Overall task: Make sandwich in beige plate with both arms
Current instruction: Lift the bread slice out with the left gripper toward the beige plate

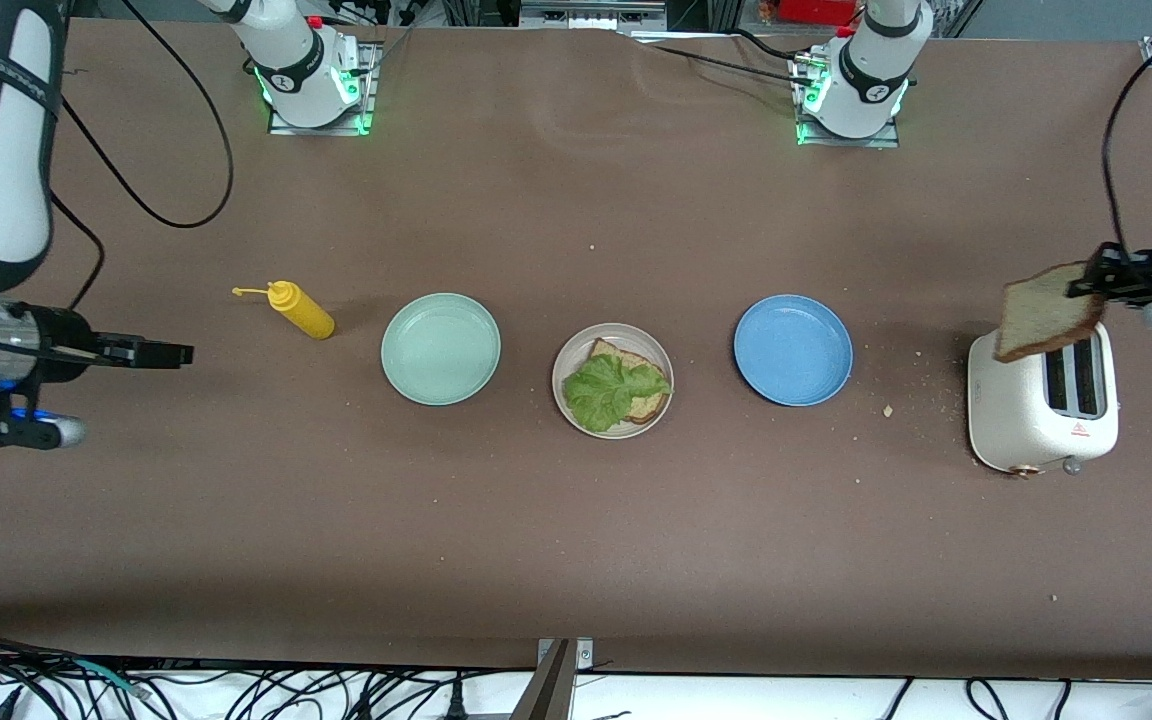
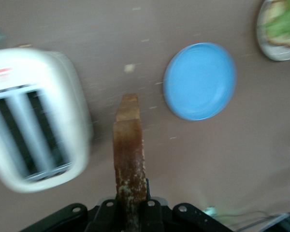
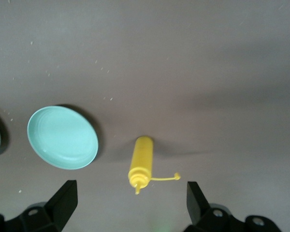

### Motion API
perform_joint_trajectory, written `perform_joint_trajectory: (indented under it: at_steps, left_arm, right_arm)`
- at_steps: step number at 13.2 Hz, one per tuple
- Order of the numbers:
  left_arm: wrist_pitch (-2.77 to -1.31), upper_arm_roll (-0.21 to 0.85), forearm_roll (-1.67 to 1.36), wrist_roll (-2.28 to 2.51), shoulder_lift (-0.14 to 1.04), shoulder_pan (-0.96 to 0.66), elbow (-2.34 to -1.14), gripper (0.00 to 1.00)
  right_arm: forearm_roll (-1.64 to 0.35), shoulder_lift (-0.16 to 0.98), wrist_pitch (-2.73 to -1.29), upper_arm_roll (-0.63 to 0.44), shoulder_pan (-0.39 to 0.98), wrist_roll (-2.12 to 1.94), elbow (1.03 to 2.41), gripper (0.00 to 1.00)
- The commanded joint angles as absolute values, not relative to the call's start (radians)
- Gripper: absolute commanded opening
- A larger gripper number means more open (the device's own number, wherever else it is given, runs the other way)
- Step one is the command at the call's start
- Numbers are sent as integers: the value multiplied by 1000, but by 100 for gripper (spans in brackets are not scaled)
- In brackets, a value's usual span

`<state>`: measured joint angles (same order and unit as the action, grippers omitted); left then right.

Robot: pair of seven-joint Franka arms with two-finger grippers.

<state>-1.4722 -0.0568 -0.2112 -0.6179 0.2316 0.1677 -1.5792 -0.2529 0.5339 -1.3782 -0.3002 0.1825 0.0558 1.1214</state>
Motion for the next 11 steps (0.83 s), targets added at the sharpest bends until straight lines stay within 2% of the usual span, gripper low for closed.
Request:
perform_joint_trajectory:
  at_steps: [1,3,5,8,11]
  left_arm:
    - [-1421,-48,-371,-623,319,134,-1545,0]
    - [-1398,-43,-495,-603,371,88,-1548,0]
    - [-1400,-43,-619,-586,429,28,-1540,0]
    - [-1431,-43,-760,-581,509,-24,-1539,0]
    - [-1537,-43,-842,-583,543,-86,-1543,0]
  right_arm:
    - [-165,379,-1469,-240,158,21,1305,100]
    - [-34,316,-1482,-140,112,23,1345,100]
    - [-11,255,-1535,-30,17,40,1418,100]
    - [-11,167,-1690,-25,14,37,1577,100]
    - [2,167,-1681,-26,20,28,1577,100]
